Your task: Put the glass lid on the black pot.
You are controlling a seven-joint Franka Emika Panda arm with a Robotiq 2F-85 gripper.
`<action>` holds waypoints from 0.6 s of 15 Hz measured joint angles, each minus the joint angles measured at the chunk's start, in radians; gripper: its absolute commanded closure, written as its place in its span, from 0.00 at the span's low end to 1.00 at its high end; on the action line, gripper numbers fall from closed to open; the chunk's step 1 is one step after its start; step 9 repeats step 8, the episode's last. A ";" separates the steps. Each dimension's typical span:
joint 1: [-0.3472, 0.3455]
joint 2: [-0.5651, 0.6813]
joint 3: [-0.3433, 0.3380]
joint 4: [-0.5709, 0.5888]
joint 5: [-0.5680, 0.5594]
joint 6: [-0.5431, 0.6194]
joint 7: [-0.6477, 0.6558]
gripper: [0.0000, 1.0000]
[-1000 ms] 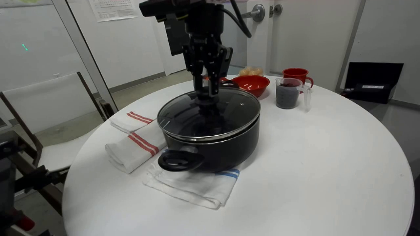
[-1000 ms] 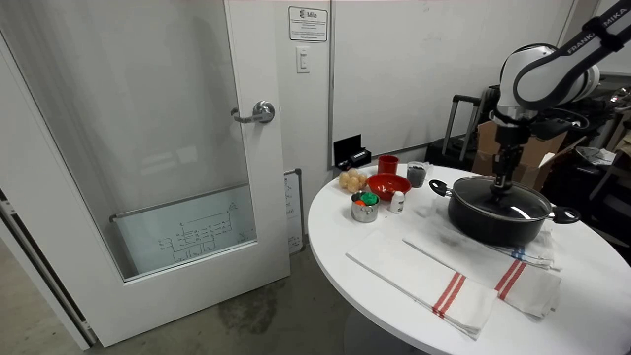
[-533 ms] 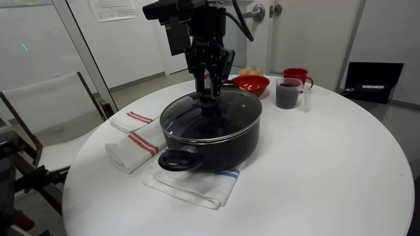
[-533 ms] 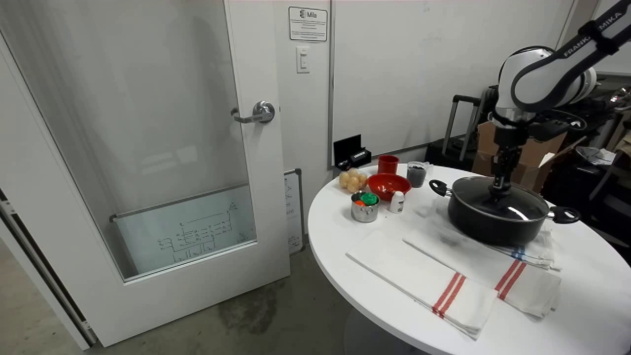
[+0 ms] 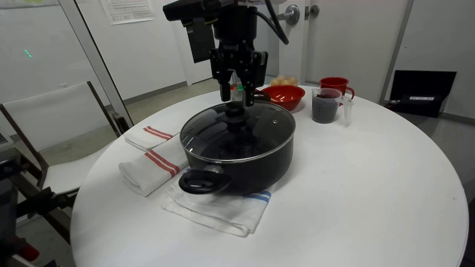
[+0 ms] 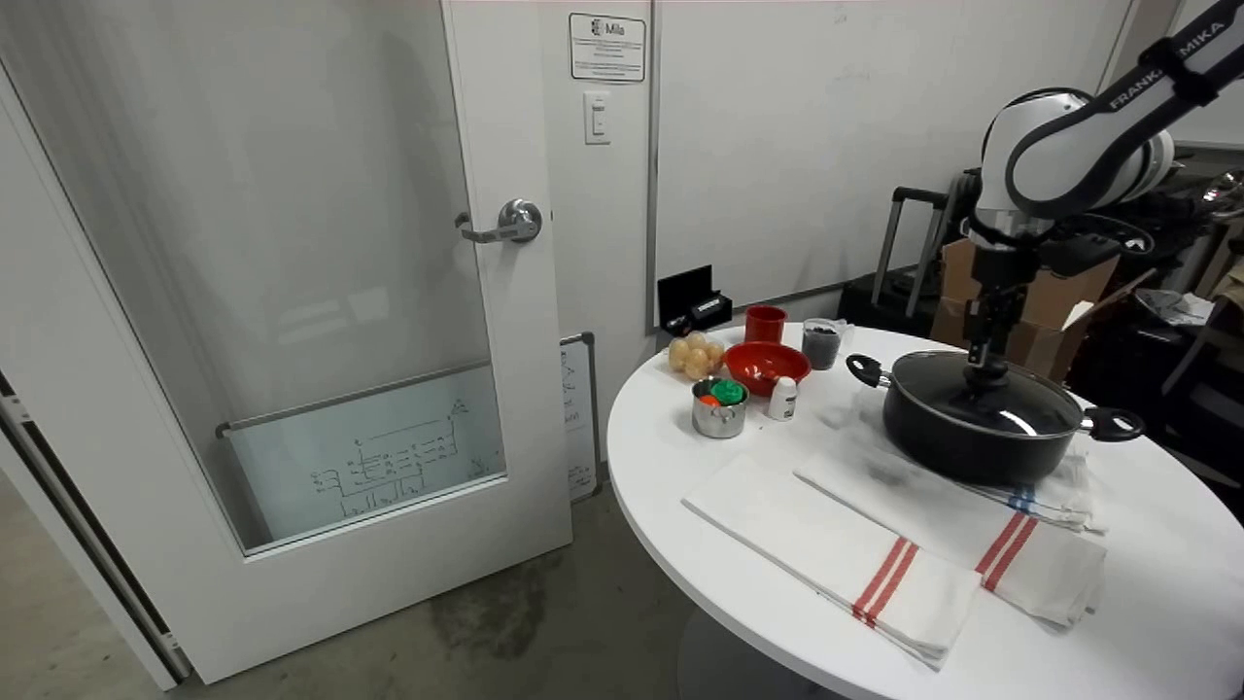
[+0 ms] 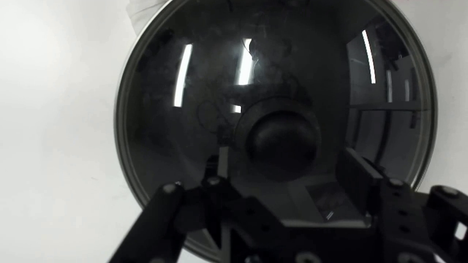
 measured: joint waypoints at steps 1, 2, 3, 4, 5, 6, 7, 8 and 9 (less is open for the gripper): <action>0.000 -0.002 0.000 0.004 0.000 0.000 0.000 0.00; 0.000 -0.006 0.000 0.007 0.000 0.000 0.000 0.00; 0.001 -0.011 0.000 0.008 0.000 0.000 0.000 0.00; 0.001 -0.017 0.001 0.008 0.000 0.000 0.000 0.00; 0.003 -0.023 0.001 0.008 0.000 0.000 0.000 0.00; 0.004 -0.031 0.002 0.008 0.000 0.000 0.000 0.00; 0.007 -0.041 0.003 0.006 0.000 0.000 0.000 0.00; 0.010 -0.051 0.005 0.004 0.000 0.000 0.000 0.00; 0.010 -0.051 0.005 0.004 0.000 0.000 0.000 0.00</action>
